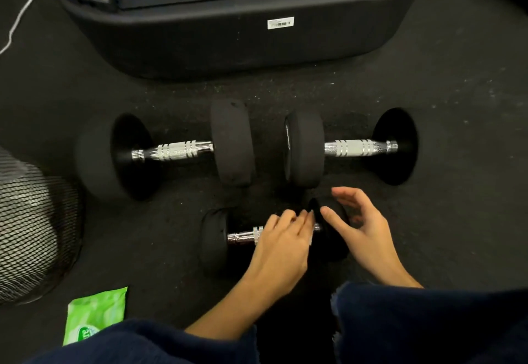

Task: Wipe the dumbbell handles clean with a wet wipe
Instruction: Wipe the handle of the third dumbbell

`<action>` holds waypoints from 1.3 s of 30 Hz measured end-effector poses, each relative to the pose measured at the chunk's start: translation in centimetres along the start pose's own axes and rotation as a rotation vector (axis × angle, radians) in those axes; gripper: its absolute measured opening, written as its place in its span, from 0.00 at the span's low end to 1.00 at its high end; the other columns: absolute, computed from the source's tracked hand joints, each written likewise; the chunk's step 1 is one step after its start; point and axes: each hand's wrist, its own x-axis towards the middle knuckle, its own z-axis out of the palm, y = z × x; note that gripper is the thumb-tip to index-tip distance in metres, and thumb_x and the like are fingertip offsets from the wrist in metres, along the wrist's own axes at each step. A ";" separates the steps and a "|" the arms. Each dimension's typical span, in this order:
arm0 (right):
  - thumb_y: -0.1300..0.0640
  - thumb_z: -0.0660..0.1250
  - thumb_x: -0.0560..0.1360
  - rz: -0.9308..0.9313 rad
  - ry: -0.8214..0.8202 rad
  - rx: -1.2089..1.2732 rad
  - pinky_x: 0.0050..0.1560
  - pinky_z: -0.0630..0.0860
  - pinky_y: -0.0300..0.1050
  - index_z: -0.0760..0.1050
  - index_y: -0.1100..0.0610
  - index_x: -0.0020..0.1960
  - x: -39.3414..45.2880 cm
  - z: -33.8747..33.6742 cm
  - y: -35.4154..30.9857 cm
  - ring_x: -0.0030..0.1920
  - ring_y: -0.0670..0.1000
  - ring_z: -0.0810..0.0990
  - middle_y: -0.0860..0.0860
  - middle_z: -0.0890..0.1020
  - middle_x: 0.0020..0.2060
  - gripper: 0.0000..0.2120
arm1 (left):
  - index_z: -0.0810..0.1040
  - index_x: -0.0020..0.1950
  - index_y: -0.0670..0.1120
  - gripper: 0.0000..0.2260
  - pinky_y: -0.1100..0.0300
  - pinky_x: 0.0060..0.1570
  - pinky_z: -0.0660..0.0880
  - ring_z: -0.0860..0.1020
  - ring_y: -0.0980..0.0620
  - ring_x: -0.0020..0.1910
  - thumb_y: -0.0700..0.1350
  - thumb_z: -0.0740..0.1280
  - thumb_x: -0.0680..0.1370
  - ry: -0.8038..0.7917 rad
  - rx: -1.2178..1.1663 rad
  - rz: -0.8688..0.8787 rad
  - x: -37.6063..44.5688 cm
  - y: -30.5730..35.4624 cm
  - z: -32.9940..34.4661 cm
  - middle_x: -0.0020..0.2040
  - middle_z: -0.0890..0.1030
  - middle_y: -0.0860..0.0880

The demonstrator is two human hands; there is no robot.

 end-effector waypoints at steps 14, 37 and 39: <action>0.48 0.71 0.70 -0.008 -0.020 0.014 0.54 0.75 0.32 0.77 0.49 0.59 0.5 0.0 0.6 0.56 0.36 0.78 0.41 0.81 0.53 0.18 | 0.80 0.65 0.45 0.18 0.59 0.55 0.66 0.73 0.53 0.56 0.46 0.69 0.76 0.085 -0.128 0.215 -0.3 -3.8 0.4 0.61 0.82 0.52; 0.50 0.69 0.74 -0.082 -0.020 -0.020 0.55 0.77 0.39 0.77 0.50 0.57 0.8 0.2 1.0 0.53 0.39 0.80 0.42 0.82 0.49 0.13 | 0.84 0.55 0.41 0.14 0.56 0.63 0.67 0.84 0.50 0.46 0.43 0.61 0.80 0.252 -0.256 0.120 1.3 -2.0 2.3 0.48 0.86 0.47; 0.46 0.68 0.73 -0.087 -0.030 -0.026 0.55 0.77 0.39 0.77 0.50 0.57 0.7 0.1 1.0 0.53 0.40 0.80 0.41 0.82 0.49 0.15 | 0.83 0.59 0.39 0.14 0.54 0.66 0.67 0.83 0.50 0.51 0.42 0.61 0.79 0.239 -0.169 0.182 0.5 -2.1 2.3 0.52 0.85 0.45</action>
